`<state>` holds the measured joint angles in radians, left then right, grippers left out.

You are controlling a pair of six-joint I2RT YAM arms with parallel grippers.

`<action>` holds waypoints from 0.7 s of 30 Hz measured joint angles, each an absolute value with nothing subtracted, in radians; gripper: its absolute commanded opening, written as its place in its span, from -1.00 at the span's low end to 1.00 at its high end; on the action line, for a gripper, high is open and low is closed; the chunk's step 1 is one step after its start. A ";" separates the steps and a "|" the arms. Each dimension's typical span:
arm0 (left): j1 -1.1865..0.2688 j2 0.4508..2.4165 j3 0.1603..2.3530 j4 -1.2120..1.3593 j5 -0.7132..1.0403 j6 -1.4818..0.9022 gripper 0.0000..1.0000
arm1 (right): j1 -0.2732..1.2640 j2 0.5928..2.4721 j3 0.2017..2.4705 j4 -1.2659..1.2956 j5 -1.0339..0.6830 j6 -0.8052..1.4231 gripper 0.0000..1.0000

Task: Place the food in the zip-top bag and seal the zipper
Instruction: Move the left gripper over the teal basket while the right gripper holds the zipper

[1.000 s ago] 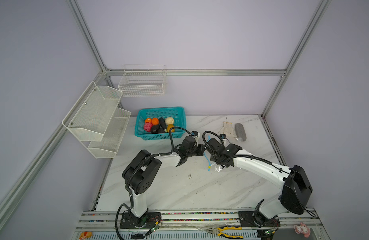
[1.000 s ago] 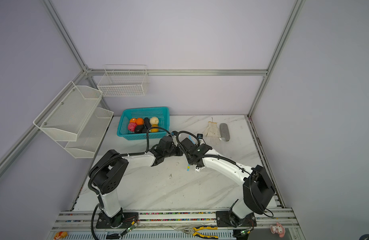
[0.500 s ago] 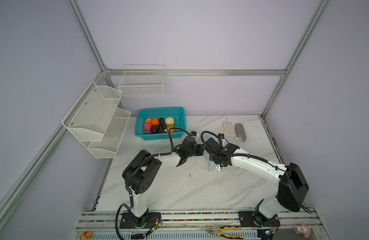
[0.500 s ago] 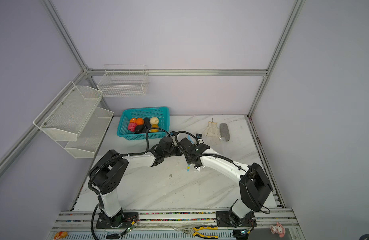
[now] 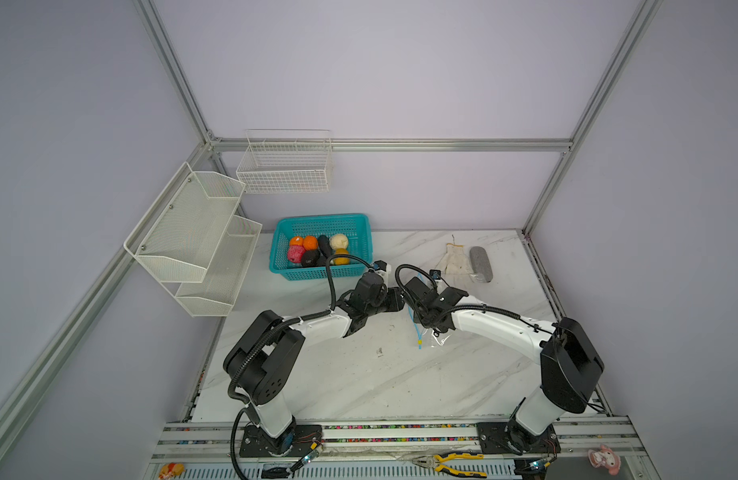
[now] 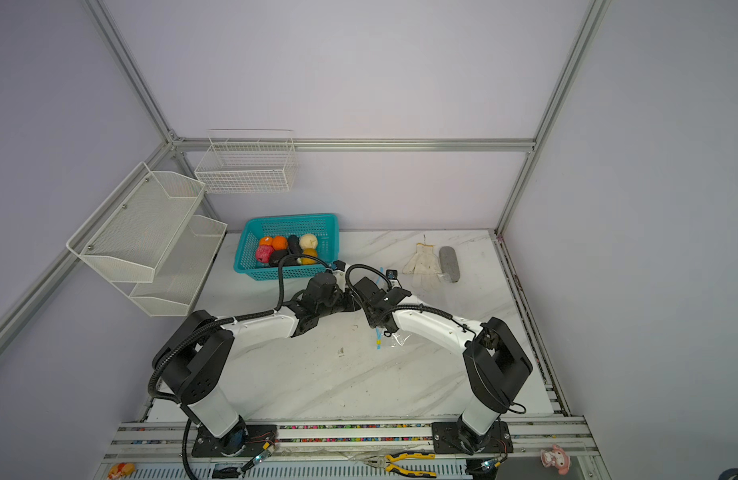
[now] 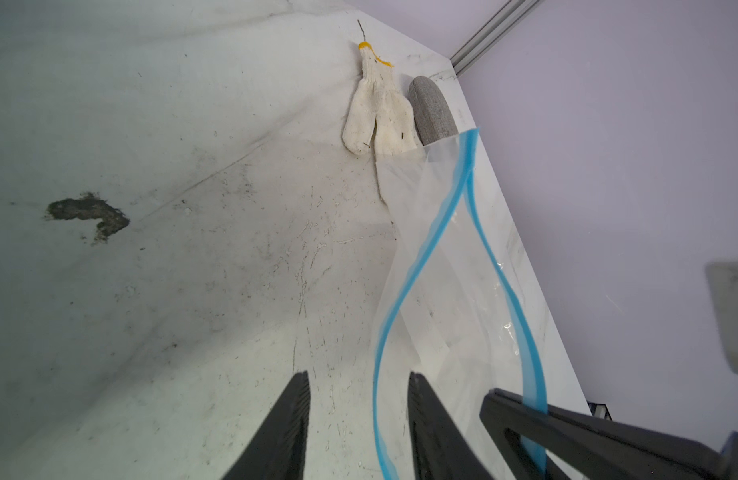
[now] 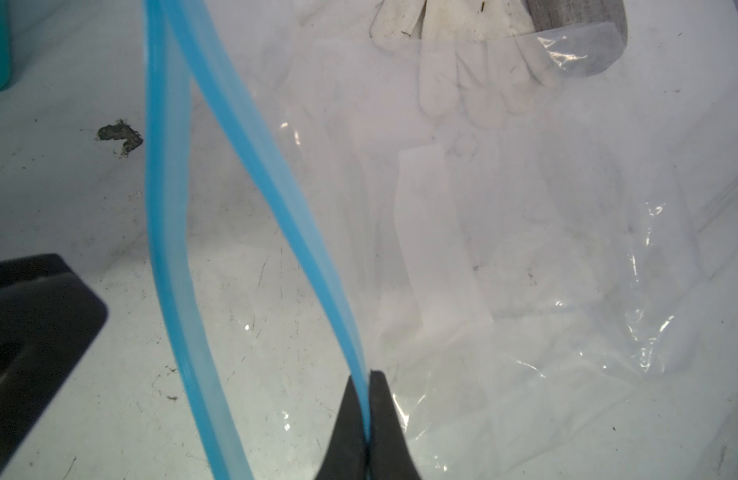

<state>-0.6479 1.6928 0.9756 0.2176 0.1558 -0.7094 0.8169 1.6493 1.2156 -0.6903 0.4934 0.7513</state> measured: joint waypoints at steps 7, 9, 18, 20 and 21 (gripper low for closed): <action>-0.613 1.546 0.987 0.055 0.070 -0.640 0.08 | 0.817 1.649 1.216 -0.681 0.486 0.744 -1.00; -0.581 1.538 1.023 -0.032 0.034 -0.607 0.13 | 0.817 1.649 1.216 -0.672 0.481 0.739 -1.00; -0.384 1.839 1.545 -0.381 -0.086 -0.394 0.29 | 0.817 1.638 1.216 -0.634 0.467 0.716 -1.00; -0.352 1.918 1.653 -0.435 -0.092 -0.364 0.34 | 0.817 1.633 1.216 -0.624 0.462 0.712 -1.00; -0.338 1.955 1.699 -0.460 -0.095 -0.349 0.35 | 0.817 1.633 1.216 -0.620 0.458 0.709 -1.00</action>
